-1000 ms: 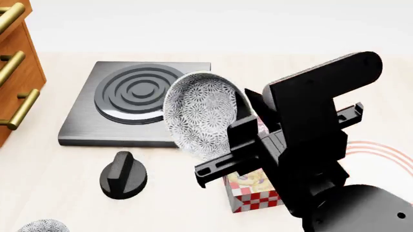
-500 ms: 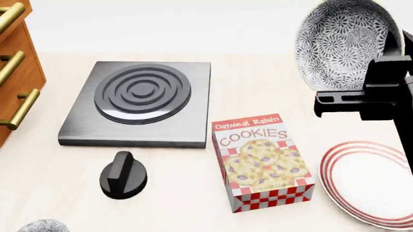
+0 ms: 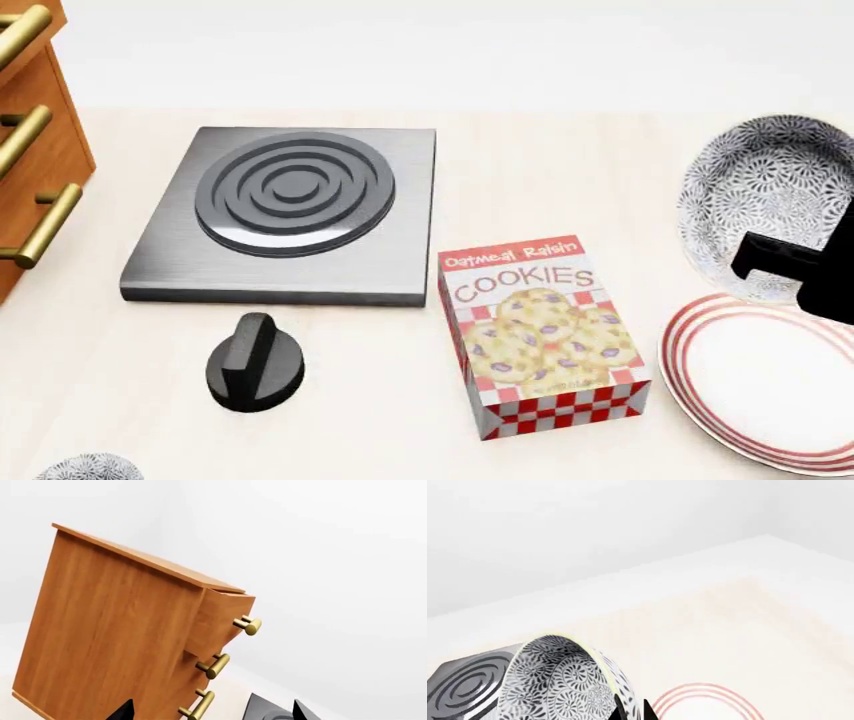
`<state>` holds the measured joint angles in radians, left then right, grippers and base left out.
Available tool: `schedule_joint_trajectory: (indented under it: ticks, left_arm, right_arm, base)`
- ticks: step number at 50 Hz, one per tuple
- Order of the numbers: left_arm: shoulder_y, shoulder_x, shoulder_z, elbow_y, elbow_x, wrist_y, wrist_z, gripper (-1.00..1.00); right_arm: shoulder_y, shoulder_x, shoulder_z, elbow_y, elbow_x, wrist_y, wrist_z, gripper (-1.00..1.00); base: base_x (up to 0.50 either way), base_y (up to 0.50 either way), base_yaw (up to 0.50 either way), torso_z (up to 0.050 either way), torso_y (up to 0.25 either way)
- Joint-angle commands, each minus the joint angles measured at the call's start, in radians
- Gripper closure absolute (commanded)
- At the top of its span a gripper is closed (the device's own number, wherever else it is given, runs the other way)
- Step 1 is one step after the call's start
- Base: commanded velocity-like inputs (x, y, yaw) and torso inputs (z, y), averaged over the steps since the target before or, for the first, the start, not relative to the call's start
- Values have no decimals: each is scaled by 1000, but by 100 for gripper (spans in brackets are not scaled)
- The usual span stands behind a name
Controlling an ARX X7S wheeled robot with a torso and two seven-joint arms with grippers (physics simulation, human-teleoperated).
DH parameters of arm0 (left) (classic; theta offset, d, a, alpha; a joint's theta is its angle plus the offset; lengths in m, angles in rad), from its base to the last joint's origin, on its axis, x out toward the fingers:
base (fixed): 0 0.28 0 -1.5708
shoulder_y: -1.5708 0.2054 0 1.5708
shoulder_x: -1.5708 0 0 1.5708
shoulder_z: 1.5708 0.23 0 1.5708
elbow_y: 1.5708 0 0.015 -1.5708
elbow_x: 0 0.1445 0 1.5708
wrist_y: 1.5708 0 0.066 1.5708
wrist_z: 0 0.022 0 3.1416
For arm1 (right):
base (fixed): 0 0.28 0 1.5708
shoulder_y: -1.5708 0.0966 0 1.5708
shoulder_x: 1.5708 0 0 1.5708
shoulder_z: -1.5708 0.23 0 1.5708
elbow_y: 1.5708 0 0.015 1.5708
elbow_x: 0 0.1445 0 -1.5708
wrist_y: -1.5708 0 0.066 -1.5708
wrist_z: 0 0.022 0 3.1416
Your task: Pick the akita bowl from table center and place it on the plate.
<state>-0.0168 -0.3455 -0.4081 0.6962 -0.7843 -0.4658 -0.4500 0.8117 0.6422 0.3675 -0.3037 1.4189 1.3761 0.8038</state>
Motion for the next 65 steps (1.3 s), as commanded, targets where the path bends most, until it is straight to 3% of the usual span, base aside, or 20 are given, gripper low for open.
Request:
schedule_joint_trajectory:
  ticks: [1, 12, 15, 24, 36, 48, 65]
  left_arm:
    - [3, -1, 2, -1, 1, 7, -1, -100]
    - [4, -4, 4, -2, 0, 11, -3, -100]
    - [2, 0, 8, 0, 8, 17, -6, -100]
    - [5, 27, -3, -13, 13, 75, 22, -100]
    - [14, 19, 0, -4, 10, 73, 17, -100]
    - [29, 19, 8, 2, 59, 107, 27, -100]
    - [26, 9, -1, 2, -5, 89, 20, -100]
  right_arm:
    - [-49, -36, 65, 102, 117, 17, 77, 100]
    - [-53, -28, 55, 102, 123, 4, 77, 100]
    - [-10, -10, 69, 306, 396, -6, 244, 100]
    - [57, 23, 3, 551, 639, -102, 462, 100]
    - [100, 54, -67, 667, 654, -149, 557, 100]
    - [156, 74, -97, 740, 581, -176, 512, 100]
    - [170, 81, -100, 739, 570, -186, 471, 100]
  base:
    - [0, 0, 0, 0, 0]
    - [0, 0, 0, 0, 1]
    - [0, 0, 0, 0, 0]
    - [0, 0, 0, 0, 0]
    - [0, 0, 0, 0, 1]
    - [0, 0, 0, 0, -37]
    - [0, 0, 0, 0, -158]
